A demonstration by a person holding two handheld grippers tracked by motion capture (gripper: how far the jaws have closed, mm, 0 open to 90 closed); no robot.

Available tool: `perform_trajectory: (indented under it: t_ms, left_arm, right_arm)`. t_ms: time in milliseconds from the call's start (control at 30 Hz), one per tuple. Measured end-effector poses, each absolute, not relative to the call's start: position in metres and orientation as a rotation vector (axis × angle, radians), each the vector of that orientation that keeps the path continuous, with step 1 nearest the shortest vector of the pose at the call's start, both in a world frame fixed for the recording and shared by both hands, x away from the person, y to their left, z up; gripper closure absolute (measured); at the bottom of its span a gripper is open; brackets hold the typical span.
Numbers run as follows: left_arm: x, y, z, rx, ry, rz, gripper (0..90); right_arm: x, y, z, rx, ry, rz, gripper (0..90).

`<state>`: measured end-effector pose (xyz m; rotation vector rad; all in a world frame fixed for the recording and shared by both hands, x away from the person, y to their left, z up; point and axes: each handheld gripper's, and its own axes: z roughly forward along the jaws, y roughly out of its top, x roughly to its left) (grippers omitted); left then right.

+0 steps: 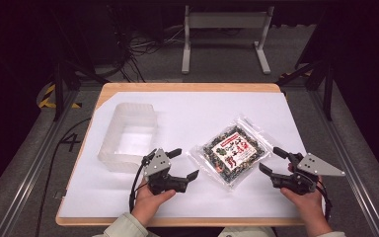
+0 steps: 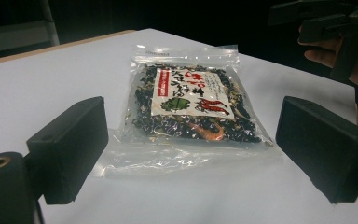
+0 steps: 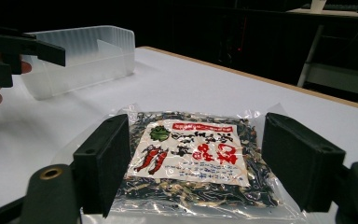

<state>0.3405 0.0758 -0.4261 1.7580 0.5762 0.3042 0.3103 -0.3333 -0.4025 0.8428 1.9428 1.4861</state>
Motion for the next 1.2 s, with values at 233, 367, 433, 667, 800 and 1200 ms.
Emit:
perform_trajectory:
  t_ms: [233, 367, 433, 667, 800, 1200]
  left_arm:
    - [0.340, 0.077, -0.425, 1.769, 0.565, 0.321, 9.9]
    - [0.340, 0.077, -0.425, 1.780, 0.546, 0.303, 8.1]
    - [0.340, 0.078, -0.425, 1.776, 0.537, 0.271, 5.3]
    - [0.342, 0.086, -0.425, 1.730, 0.509, 0.201, 3.3]
    - [0.341, 0.084, -0.425, 1.742, 0.507, 0.235, 3.4]
    - [0.340, 0.079, -0.426, 1.790, 0.506, 0.282, 6.1]
  right_arm:
    - [0.315, -0.333, -0.400, 0.842, 1.937, 1.484, 24.1]
    - [0.322, -0.334, -0.397, 0.855, 1.937, 1.469, 24.1]
    - [0.325, -0.336, -0.394, 0.863, 1.929, 1.472, 23.9]
    - [0.338, -0.344, -0.390, 0.916, 1.939, 1.420, 23.8]
    - [0.345, -0.350, -0.386, 0.951, 1.942, 1.408, 26.2]
    - [0.365, -0.362, -0.378, 1.008, 1.899, 1.397, 24.1]
